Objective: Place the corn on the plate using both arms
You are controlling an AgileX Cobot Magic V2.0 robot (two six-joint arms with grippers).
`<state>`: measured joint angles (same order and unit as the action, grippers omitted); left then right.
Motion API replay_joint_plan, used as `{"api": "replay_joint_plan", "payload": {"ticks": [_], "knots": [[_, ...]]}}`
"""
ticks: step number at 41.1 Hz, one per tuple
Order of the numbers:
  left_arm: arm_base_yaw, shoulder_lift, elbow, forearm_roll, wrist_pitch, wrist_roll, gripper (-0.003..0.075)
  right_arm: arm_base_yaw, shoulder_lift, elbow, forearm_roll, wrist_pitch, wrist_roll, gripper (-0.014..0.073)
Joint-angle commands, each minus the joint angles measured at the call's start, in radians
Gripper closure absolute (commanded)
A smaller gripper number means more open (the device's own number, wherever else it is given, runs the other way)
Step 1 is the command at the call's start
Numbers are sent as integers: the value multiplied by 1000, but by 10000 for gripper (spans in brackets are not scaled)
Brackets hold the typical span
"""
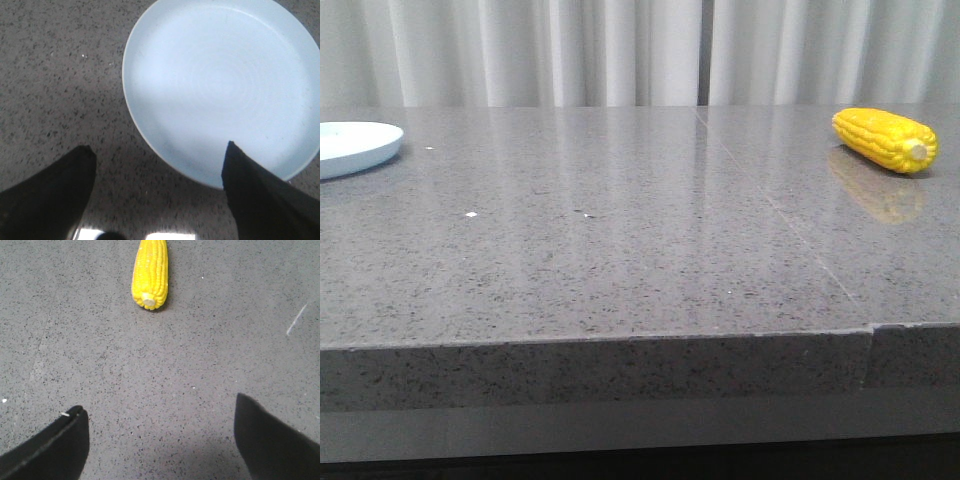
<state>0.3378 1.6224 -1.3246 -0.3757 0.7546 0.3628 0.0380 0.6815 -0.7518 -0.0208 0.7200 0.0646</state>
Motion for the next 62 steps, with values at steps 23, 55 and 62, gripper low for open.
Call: {"api": "replay_joint_plan", "payload": {"ticks": [23,55,62], "knots": [[-29,306,-337,-31,-39,5,206,0,3,-33,1,-65,-7,-22],[-29,292,-350,-83,55,5,740,0,3,-33,1,-65,-7,-22],[-58,223,-350,-163,64,5,740,0,3,-33,1,-65,-7,-22]]}}
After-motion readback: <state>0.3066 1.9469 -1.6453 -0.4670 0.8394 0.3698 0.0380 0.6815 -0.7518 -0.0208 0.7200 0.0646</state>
